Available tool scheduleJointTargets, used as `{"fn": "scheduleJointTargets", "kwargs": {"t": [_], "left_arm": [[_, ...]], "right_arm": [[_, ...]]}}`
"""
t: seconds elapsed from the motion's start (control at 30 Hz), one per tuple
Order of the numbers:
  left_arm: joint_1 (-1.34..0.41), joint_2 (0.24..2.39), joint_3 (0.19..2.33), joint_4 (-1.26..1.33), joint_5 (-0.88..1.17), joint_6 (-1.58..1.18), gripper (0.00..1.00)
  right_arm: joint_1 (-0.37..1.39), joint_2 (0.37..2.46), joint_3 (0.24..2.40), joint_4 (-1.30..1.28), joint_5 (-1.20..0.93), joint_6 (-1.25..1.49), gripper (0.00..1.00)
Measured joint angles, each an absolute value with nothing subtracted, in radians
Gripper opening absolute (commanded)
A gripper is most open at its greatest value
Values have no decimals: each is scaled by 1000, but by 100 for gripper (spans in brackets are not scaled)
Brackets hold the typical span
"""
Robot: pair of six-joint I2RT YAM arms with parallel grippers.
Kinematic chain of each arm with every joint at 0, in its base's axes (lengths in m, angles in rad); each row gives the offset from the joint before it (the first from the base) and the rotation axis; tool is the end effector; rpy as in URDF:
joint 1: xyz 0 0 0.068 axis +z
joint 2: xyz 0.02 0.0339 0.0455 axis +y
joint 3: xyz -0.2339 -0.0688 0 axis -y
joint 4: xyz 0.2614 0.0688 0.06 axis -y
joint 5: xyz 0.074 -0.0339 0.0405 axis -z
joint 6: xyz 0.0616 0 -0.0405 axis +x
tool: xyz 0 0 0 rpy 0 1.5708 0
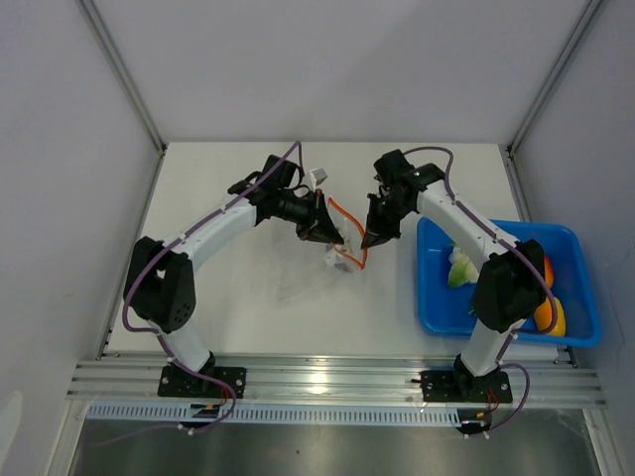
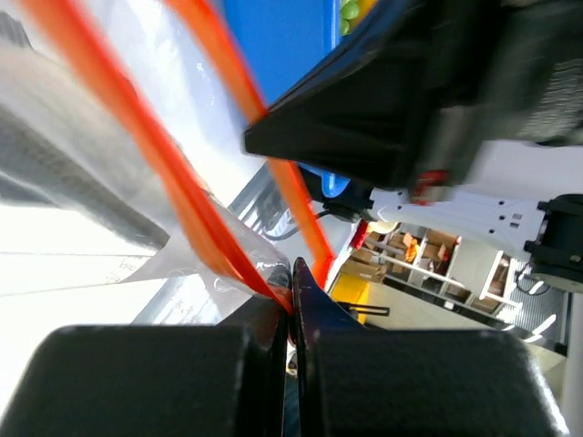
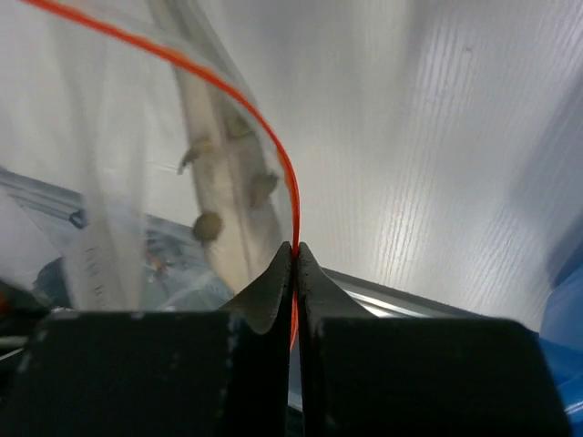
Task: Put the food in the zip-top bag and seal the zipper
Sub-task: Adjust the zipper food storage bag at the center of the board.
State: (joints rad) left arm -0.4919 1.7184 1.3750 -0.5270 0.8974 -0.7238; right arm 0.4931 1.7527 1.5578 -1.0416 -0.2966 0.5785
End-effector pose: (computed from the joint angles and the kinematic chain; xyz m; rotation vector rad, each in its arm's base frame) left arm 0.3238 -0.2282 0.2274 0.1548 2.6595 -1.5843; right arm 0.3209 0.1929 0.2262 0.0514 2.9399 0.6308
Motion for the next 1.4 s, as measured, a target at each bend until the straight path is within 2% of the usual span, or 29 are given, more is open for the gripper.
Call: {"fn": "scheduleJointTargets", "kwargs": {"t": [0.3,0.77,0.83,0.87,0.93,0.97,1.03,1.1,1.17,1.3,1.4], "left_arm": [[-487,1674,1376,-632,835,-619,1],[-466,1613,1416,-717,740,-574,1],[-466,1613,1416,-720,737,-574,1],[-466,1612,1416,-720,736,-574,0],[-466,1610,1416,-720,735,-574,1],[-466,1608,1416,-720,735,-574,1],[-466,1606,1416,-720,735,-574,0],[-465,1606,1416,-720,735,-574,1],[-465,1606,1416,-720,735,-574,1],[-465,1603,1412,-720,736,-570,1],[-464,1594,1396,-717,736,-567,1]], "right_arm": [[514,1748,1813,-1081,-296,560,0],[614,1718,1878,-1175,-222,545,2],[614,1718,1895,-1190,-210,543,17],[613,1718,1902,-1196,-204,543,31],[613,1718,1913,-1208,-195,538,44],[613,1718,1919,-1215,-190,535,54],[613,1718,1932,-1229,-180,531,60],[613,1718,1956,-1248,-163,529,76],[613,1718,1984,-1264,-139,531,99],[586,1702,2004,-1272,-103,541,99],[500,1647,1943,-1234,-103,579,100]]}}
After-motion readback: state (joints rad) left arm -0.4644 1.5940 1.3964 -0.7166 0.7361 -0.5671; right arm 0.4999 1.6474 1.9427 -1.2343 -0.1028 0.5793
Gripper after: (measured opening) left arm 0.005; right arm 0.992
